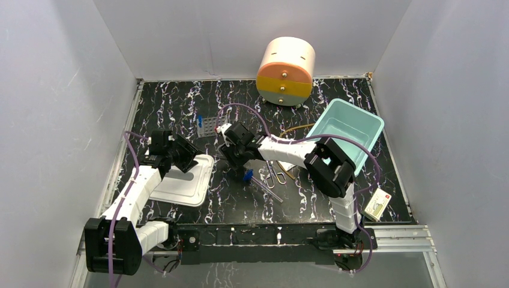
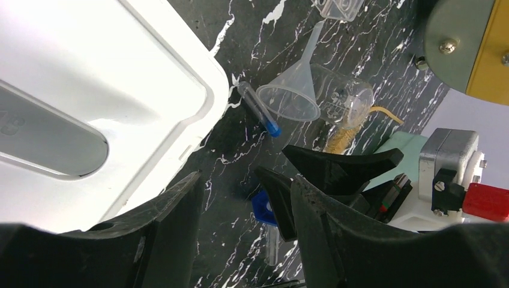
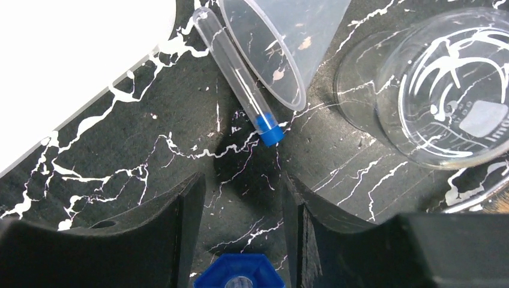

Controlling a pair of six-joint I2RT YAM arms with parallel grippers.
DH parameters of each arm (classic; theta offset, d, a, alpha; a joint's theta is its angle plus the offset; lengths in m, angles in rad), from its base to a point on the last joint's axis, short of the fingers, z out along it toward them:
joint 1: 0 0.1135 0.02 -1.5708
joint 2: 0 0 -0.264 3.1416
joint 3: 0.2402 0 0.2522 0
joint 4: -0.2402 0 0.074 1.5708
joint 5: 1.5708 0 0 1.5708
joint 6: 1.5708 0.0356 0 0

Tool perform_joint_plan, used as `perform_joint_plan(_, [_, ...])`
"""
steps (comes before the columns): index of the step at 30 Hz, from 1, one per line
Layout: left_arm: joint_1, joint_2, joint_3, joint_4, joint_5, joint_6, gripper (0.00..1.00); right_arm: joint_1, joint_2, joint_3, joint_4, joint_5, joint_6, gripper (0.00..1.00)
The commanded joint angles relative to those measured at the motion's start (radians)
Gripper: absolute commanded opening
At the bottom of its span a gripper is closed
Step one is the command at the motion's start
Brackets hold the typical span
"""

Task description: Organize the chemistry lab equipment

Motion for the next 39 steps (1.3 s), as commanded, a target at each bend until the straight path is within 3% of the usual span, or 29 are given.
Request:
perform_joint_plan(1, [0.001, -0.011, 0.040, -0.049, -0.038, 0.022, 0.54, -0.005, 0.027, 0.050, 0.064, 0.005, -0.030, 0.58])
perform_joint_plan(5, [0.001, -0.010, 0.039, -0.050, -0.038, 0.022, 0.54, -0.004, 0.048, 0.062, 0.066, 0.060, -0.039, 0.61])
perform_joint_plan(9, [0.001, -0.011, 0.039, -0.051, -0.042, 0.020, 0.55, -0.004, 0.051, 0.052, 0.087, 0.072, -0.045, 0.70])
perform_joint_plan(14, [0.001, -0.008, 0.037, -0.050, -0.041, 0.018, 0.55, -0.004, 0.063, 0.051, 0.120, 0.070, -0.075, 0.72])
perform_joint_plan(24, [0.001, -0.009, 0.037, -0.051, -0.049, 0.018, 0.55, -0.004, 0.092, 0.054, 0.134, -0.024, -0.090, 0.62])
perform_joint_plan(31, [0.002, -0.011, 0.037, -0.049, -0.054, 0.017, 0.55, 0.002, 0.097, 0.039, 0.149, -0.067, -0.099, 0.50])
perform_joint_plan(39, [0.001, -0.010, 0.033, -0.049, -0.054, 0.017, 0.55, 0.008, 0.136, 0.072, 0.159, -0.062, -0.130, 0.51])
